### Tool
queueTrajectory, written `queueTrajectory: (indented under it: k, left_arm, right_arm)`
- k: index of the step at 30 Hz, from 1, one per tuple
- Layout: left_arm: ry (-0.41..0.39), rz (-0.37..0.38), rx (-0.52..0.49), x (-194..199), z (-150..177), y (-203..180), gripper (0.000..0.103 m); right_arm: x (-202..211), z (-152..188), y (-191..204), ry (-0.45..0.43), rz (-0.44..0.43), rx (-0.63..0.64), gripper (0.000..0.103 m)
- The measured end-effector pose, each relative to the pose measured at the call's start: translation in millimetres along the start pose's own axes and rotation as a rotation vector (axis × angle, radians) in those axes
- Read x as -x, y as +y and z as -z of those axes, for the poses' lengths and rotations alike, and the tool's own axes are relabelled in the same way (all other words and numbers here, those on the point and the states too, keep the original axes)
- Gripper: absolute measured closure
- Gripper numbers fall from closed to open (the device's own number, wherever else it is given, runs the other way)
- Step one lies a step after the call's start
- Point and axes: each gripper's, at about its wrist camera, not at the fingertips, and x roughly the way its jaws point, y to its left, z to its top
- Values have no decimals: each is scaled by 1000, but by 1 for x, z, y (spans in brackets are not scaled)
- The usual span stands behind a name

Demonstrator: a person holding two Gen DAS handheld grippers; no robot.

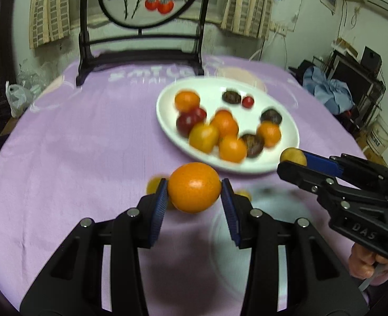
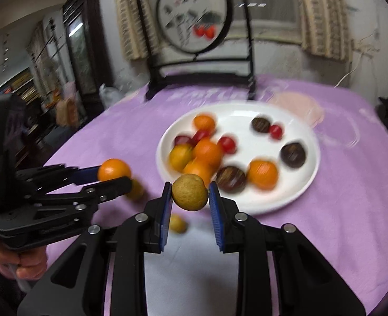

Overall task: Organize fruits
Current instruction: 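Carry both fruits over the white plate and open both tools to release them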

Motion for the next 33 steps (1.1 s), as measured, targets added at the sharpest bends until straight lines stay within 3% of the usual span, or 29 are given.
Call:
queueTrajectory:
  k: [4,8,19,21,22,23,24,26,29,33]
  left_arm:
    - [-45,1,14,-14,-33,-7,62]
    - [-58,-20,7,-39,-60,-15,62]
    - [-14,-15,32,-91,-93,-23,61]
    - [1,-17,41,-96,-95,-22,61]
    - [6,-22,48,-96,-94,-20,50]
    - [10,-32,56,-94,-93,-19,25]
    - [3,-48,68,-89,-93,-17,18]
    - [-60,-84,78,-68,-94,-15,15]
    - [-92,-123,59,-42,-96,-12,5]
    - [-131,-197,83,-14,-87,9,2]
  right_arm:
    - [-14,-18,-18,-58,93,-12,75]
    - [-32,-28,-39,-56,122,-36,75]
    - [-56,-35,-65,-27,125,-77,75]
    - [-59,-35,-65,-17,119,-71,68]
    - [-59,-34,-65,-14,121,-69,59]
    - [-57,-33,-64,-13,133,-69,58]
    - [-54,-33,-64,-11,136,-69,58]
    - [-47,-35,-63,-13,107,-76,58]
    - [-34,-36,-56,-22,62,-77,58]
    - [-26,-29,-36,4,-17,-77,58]
